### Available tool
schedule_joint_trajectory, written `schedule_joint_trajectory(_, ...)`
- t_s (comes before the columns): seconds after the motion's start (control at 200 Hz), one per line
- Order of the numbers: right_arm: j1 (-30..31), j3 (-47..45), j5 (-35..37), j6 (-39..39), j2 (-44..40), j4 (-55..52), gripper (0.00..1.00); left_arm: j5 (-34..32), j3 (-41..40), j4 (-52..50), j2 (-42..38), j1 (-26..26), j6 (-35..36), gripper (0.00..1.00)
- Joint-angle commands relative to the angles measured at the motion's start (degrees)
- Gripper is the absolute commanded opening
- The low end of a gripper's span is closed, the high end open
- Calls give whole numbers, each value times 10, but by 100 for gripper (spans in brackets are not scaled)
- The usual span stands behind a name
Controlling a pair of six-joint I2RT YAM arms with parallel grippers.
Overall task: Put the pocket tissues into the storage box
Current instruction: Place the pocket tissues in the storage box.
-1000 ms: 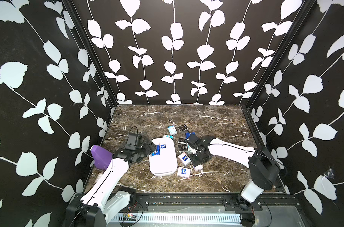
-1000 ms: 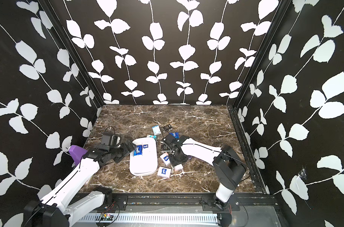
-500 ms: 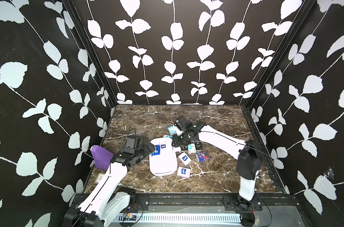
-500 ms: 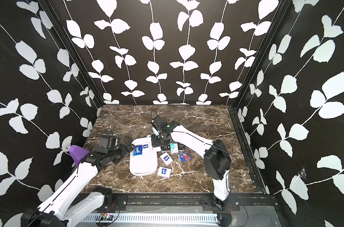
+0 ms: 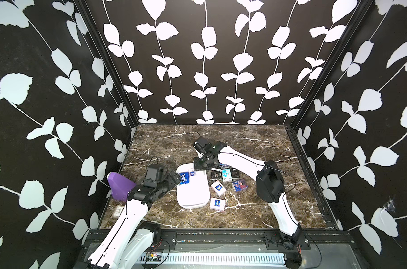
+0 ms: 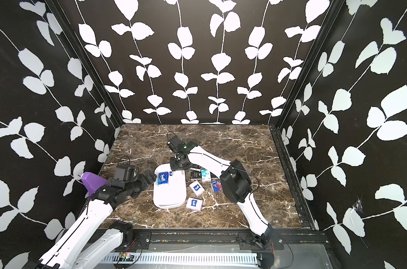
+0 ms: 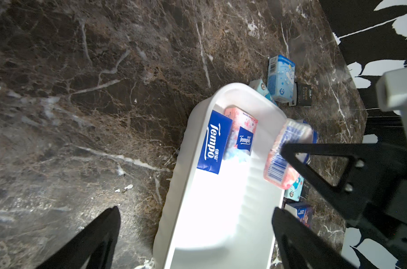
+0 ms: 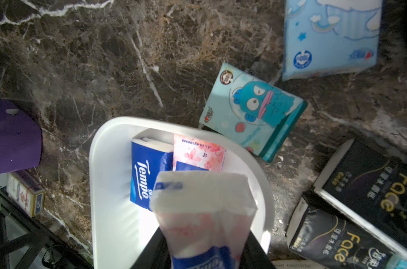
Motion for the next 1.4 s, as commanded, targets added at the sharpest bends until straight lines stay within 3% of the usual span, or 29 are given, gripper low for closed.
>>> schedule_joint_trajectory(0.0,5,32,30,19,13,-26,43,-10,-9,-16,-10,2,-5,99)
schedule_joint_trajectory(0.195,7,48,42,38,35,-31,45,-10,-10,-18,-12,2,-5,99)
schedule_joint_trajectory(0.34,6,60,47,45,42,-31,52,-11,-14,-20,-19,2,-11,99)
schedule_joint_trajectory(0.835,14,36,106,23,-36,-8,64,-1,-1,-8,8,2,-7,99)
schedule_joint_trajectory(1.395,20,52,41,27,27,44,64,-10,-2,-31,-12,2,-1,99)
